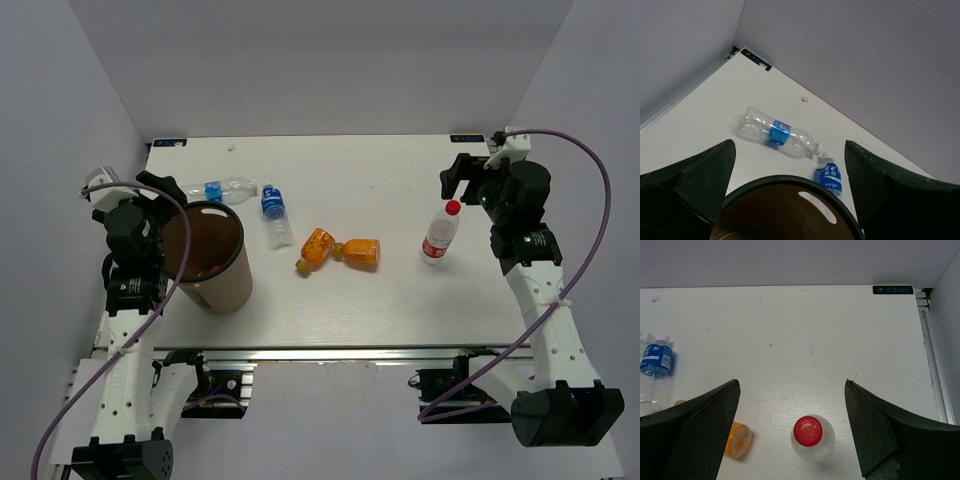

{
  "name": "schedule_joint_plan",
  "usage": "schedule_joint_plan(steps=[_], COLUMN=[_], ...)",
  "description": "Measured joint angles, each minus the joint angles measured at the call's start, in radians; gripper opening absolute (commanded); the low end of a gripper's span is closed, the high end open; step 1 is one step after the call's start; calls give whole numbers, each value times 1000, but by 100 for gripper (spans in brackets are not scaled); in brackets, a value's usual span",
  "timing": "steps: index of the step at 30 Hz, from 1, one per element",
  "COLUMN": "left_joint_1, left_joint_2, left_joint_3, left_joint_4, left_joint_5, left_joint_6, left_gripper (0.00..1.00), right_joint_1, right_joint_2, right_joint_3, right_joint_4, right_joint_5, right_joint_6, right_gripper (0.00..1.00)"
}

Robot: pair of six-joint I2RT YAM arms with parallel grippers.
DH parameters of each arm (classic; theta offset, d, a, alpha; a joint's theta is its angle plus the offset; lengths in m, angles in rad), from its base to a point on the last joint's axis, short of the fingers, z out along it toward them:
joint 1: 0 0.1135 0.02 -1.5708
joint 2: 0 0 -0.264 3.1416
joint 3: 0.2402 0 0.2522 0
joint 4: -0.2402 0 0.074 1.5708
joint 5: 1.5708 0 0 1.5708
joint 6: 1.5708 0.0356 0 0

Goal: Put the plastic bottles in the bin

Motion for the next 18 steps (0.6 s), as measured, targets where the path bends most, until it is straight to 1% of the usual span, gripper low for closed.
schedule_joint_plan(steps=[4,8,18], left_joint_1=[0,0,0], left_joint_2=[-28,2,24], left_joint_3=[-31,-32,-60], left_joint_4=[7,7,12], left_joint_5=[-2,3,13], left_joint_6=[2,10,23], left_gripper=[98,98,98], right_joint_1=[36,77,146], right_joint_2=[-19,-8,106], right_joint_3=[1,1,0], right_joint_4=[-48,-95,-163], right_joint_5=[32,86,264], right_joint_6=[3,3,4], right_gripper=[89,89,89])
